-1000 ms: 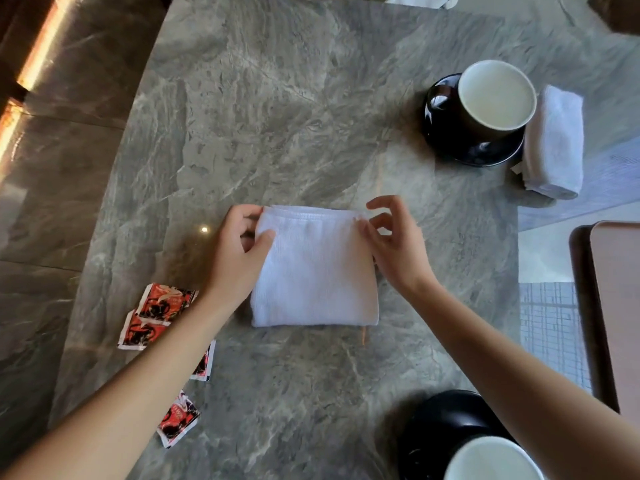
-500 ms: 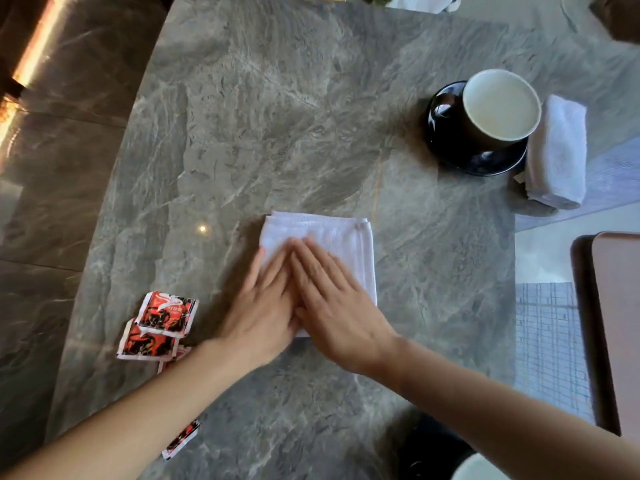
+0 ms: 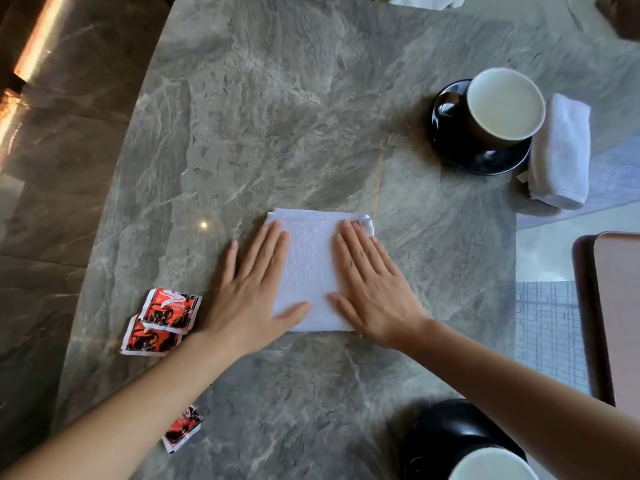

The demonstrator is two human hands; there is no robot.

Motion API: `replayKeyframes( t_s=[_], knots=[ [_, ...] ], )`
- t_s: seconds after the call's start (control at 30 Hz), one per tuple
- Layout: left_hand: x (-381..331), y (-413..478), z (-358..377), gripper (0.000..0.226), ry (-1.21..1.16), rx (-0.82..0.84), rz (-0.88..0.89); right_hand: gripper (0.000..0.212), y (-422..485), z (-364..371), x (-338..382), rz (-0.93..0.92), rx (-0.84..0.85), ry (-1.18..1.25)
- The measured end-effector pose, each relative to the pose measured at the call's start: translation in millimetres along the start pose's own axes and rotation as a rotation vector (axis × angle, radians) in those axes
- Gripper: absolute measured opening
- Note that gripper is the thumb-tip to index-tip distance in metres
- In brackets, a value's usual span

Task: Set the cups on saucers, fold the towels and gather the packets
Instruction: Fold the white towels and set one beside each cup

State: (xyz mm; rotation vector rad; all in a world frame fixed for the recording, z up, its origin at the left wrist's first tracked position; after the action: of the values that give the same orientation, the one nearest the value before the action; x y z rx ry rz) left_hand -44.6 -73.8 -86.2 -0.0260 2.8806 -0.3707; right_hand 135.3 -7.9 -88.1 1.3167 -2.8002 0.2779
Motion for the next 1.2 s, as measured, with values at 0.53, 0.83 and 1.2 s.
replayKeyframes(
  t_s=[0.53, 0.83, 1.2],
  knots=[
    [-15, -40, -14, 0.054, -0.387, -0.286, 0.188, 0.062, -28, -30, 7, -0.126, -0.136, 0.185],
    [5, -53, 1, 0.049, -0.264, -0.16, 0.178, 0.031, -46, -2, -5, -0.129, -0.131, 0.14],
    [1, -43, -22, 0.036, -0.446, -0.411, 0.132, 0.015, -41, -43, -6, 0.056, -0.318, 0.534]
  ],
)
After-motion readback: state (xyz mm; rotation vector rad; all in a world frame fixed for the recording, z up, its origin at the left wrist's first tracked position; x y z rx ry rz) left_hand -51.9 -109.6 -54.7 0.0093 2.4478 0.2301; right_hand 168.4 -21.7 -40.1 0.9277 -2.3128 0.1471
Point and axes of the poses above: each hand's wrist, its own y-axis towards the middle knuckle, its own z-axis out of the palm, x = y × z, the point moved 3 cm from there along y, towards the middle knuckle, and after that the axes turned 5 degrees about -y, right-handed, at the moved point
